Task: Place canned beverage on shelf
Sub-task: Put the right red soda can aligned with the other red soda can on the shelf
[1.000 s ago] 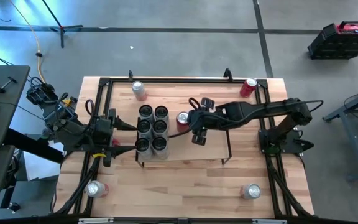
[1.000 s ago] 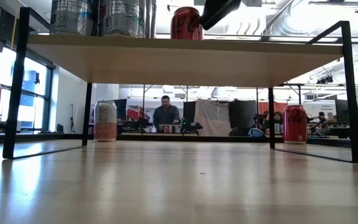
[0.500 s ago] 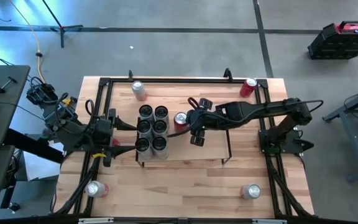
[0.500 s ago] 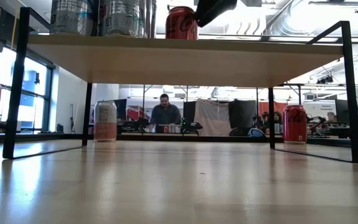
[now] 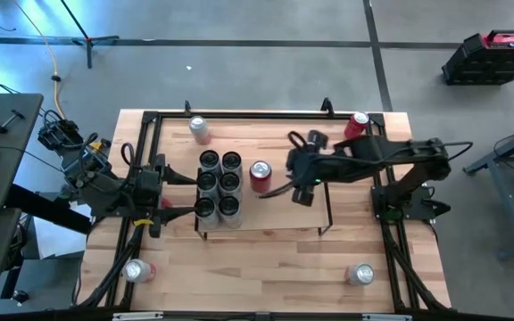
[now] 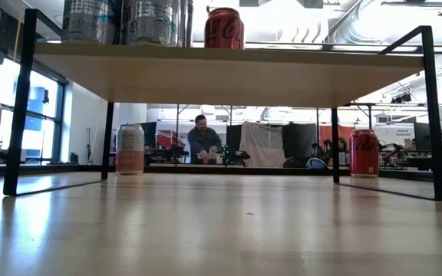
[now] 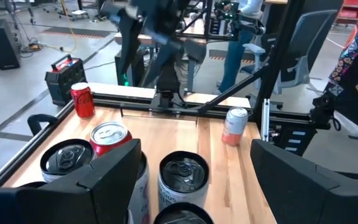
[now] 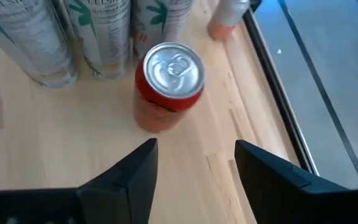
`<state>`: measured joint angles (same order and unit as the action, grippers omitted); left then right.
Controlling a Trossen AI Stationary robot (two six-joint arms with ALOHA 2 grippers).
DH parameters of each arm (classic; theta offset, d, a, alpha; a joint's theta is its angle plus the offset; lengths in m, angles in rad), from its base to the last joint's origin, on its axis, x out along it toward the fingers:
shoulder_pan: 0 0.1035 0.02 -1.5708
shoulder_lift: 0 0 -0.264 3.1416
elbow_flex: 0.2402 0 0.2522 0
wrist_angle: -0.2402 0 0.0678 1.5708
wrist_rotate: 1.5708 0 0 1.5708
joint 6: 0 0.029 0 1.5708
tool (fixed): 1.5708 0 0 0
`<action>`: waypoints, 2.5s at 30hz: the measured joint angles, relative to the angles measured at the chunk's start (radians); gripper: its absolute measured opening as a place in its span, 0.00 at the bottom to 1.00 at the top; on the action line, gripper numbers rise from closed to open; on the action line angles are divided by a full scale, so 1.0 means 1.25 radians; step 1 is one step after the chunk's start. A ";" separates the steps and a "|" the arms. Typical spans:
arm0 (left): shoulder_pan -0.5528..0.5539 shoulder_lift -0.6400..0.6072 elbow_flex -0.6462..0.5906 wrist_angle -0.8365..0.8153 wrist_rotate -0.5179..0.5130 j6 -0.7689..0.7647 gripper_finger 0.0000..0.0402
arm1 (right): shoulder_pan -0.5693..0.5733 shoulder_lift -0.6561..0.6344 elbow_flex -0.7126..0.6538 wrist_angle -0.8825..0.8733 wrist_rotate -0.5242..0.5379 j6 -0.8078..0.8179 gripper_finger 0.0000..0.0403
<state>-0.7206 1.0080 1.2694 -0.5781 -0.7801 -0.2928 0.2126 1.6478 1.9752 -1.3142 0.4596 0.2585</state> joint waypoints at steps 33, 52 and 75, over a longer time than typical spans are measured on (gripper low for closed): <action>0.001 -0.132 0.000 -0.332 -0.070 -0.134 0.73 | -0.463 -0.430 -0.581 0.047 0.094 0.364 0.71; 0.002 -0.180 0.000 -0.698 -0.089 -0.365 0.73 | -0.893 -0.390 -0.830 0.475 -0.030 0.183 0.71; 0.001 -0.210 0.000 -0.645 0.102 -0.323 0.73 | -0.956 -0.167 -0.696 0.339 -0.038 0.230 0.71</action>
<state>-0.7189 0.7460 1.2690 -1.3849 -0.6526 -0.6960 -0.9829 1.4386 1.1050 -0.8908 0.4116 0.5459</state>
